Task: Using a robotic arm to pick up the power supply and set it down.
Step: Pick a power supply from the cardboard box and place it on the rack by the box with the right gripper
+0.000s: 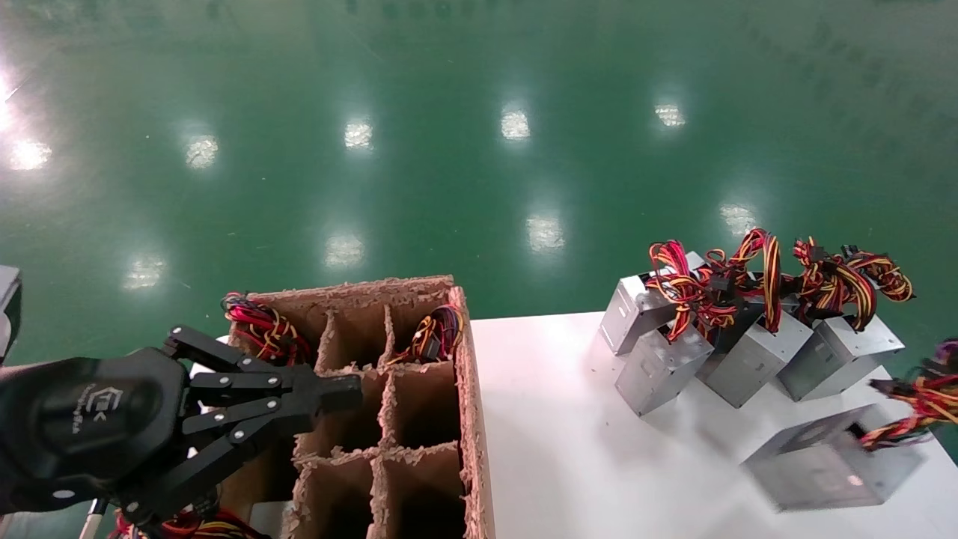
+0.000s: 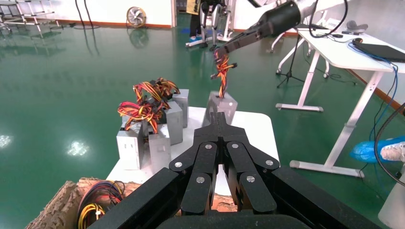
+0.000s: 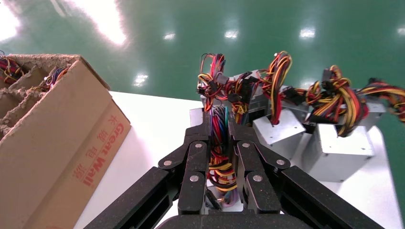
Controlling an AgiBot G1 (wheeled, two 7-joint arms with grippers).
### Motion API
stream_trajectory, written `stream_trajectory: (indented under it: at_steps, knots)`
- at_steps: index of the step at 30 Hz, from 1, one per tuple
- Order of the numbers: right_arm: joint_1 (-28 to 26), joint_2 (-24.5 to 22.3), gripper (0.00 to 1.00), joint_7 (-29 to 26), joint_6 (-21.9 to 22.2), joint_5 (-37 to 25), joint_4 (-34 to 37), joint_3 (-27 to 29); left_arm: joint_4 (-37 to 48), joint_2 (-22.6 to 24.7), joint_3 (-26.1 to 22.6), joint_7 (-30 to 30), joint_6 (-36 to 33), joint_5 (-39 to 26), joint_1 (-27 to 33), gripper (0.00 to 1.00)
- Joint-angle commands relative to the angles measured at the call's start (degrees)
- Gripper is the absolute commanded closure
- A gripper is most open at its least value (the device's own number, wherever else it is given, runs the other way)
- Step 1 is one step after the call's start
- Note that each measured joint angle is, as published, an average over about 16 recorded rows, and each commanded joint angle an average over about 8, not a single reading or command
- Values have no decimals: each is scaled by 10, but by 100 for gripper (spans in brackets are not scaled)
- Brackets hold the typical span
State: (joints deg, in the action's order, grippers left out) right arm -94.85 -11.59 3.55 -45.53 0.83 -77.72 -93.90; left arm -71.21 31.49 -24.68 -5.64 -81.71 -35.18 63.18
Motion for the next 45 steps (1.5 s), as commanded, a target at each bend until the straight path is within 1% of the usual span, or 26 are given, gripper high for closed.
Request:
stream_trajectory:
  at_steps: [1,12,21,24,27,33,40,41,42,45]
  knots:
    - [0,10,100,2,7,7,0,-9,0,0,0,0,0,0,0,100]
    - [12,126,100,18,114,77,3,-40,0,0,0,0,0,0,0,100]
    - [23,191,100,66,219,142,4,-27,0,0,0,0,0,0,0,100]
    - [28,208,100,88,245,165,4,-16,0,0,0,0,0,0,0,100]
    - [37,226,100,109,262,185,5,-5,0,0,0,0,0,0,0,100]
    - [61,262,100,148,280,217,9,17,0,0,0,0,0,0,0,100]
    - [81,294,100,184,302,237,11,40,0,0,0,0,0,0,0,100]
    - [83,297,98,188,306,237,11,42,0,0,0,0,0,0,0,100]
    - [84,300,92,191,310,238,10,44,0,0,0,0,0,0,0,100]
    - [85,308,55,198,324,238,10,48,0,0,0,0,0,0,0,100]
